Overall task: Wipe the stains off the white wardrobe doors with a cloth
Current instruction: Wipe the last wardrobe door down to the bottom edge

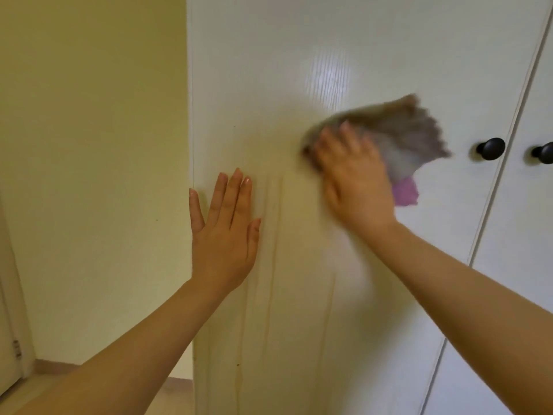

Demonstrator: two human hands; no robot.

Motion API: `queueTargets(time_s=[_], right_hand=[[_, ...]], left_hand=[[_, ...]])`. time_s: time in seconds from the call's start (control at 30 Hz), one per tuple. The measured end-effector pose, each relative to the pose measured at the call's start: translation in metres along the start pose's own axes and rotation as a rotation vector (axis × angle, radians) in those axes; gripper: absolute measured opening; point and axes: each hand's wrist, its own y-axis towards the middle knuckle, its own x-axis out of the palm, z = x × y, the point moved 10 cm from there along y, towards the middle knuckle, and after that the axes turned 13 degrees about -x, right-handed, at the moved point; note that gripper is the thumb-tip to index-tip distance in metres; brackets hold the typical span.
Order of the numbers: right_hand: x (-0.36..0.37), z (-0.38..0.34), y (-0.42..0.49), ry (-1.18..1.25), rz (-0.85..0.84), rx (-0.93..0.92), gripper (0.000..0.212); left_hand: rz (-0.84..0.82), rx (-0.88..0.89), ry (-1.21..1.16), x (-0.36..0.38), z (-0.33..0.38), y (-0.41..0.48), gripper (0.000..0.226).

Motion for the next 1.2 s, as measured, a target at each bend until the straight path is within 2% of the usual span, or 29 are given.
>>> queueTargets(time_s=[0.07,0.13,0.17,0.23,0.3,0.33,0.37,0.43,0.5,0.53,0.63,0.7,0.77,0.83,0.87,0.9,0.97,1.03,1.07,1.1,1.13,1.2], right_hand=[[0.019,-0.039,-0.015,0.065,-0.195,-0.234,0.039],[0.019,-0.037,-0.016,0.172,-0.375,-0.267,0.042],[0.014,-0.028,-0.007,0.186,-0.369,-0.268,0.041],[0.005,0.012,0.019,0.238,-0.199,-0.031,0.046],[-0.004,0.029,0.033,0.111,0.012,0.161,0.045],[-0.001,0.02,0.033,0.077,0.067,0.173,0.045],[0.005,-0.001,0.029,0.061,0.066,0.097,0.042],[0.026,-0.052,0.009,0.091,-0.016,-0.188,0.04],[0.027,-0.065,-0.005,0.178,-0.1,-0.35,0.036],[0.022,-0.056,-0.003,0.202,-0.078,-0.343,0.036],[0.0,-0.007,0.026,0.141,0.04,-0.102,0.042],[-0.001,-0.002,0.034,0.106,0.088,0.024,0.041],[0.013,-0.036,0.02,0.087,0.042,-0.103,0.038],[0.033,-0.071,-0.008,0.153,-0.158,-0.298,0.04],[0.033,-0.071,-0.016,0.226,-0.263,-0.311,0.046],[0.029,-0.063,-0.016,0.221,-0.281,-0.318,0.051],[0.014,-0.033,-0.004,0.157,-0.199,-0.253,0.052],[0.002,-0.002,0.017,0.129,-0.056,-0.084,0.042],[0.003,0.004,0.022,0.149,-0.026,0.017,0.039],[0.006,-0.006,0.02,0.134,0.008,0.041,0.038],[0.011,-0.029,0.01,0.087,0.024,-0.051,0.037],[0.032,-0.076,-0.02,0.114,-0.099,-0.317,0.036]], left_hand=[[-0.007,0.014,0.006,0.0,-0.001,0.0,0.05],[-0.001,0.013,0.013,-0.003,-0.007,0.002,0.05],[0.008,0.002,0.013,-0.005,-0.011,0.006,0.051],[0.022,-0.036,-0.005,-0.008,-0.02,0.012,0.053],[0.033,-0.092,-0.049,-0.01,-0.028,0.015,0.054],[0.026,-0.118,-0.076,-0.01,-0.031,0.015,0.054],[0.013,-0.138,-0.1,-0.008,-0.033,0.013,0.054],[-0.015,-0.157,-0.122,-0.006,-0.037,0.008,0.055],[-0.06,-0.151,-0.121,-0.003,-0.04,0.006,0.056],[-0.075,-0.146,-0.117,-0.002,-0.043,0.006,0.056],[-0.118,-0.154,-0.13,0.0,-0.047,0.008,0.057],[-0.159,-0.198,-0.15,0.004,-0.05,0.007,0.058],[-0.196,-0.23,-0.177,0.008,-0.051,0.002,0.061],[-0.217,-0.243,-0.211,0.008,-0.052,0.0,0.068],[-0.233,-0.249,-0.224,0.008,-0.052,0.0,0.069],[-0.251,-0.257,-0.235,0.009,-0.053,0.001,0.068],[-0.285,-0.269,-0.252,0.009,-0.052,0.0,0.066],[-0.301,-0.294,-0.275,0.01,-0.052,0.0,0.066],[-0.308,-0.314,-0.285,0.012,-0.052,0.0,0.065],[-0.309,-0.321,-0.286,0.012,-0.051,0.001,0.065],[-0.307,-0.322,-0.285,0.012,-0.051,0.0,0.064],[-0.311,-0.313,-0.285,0.012,-0.053,0.0,0.063]])
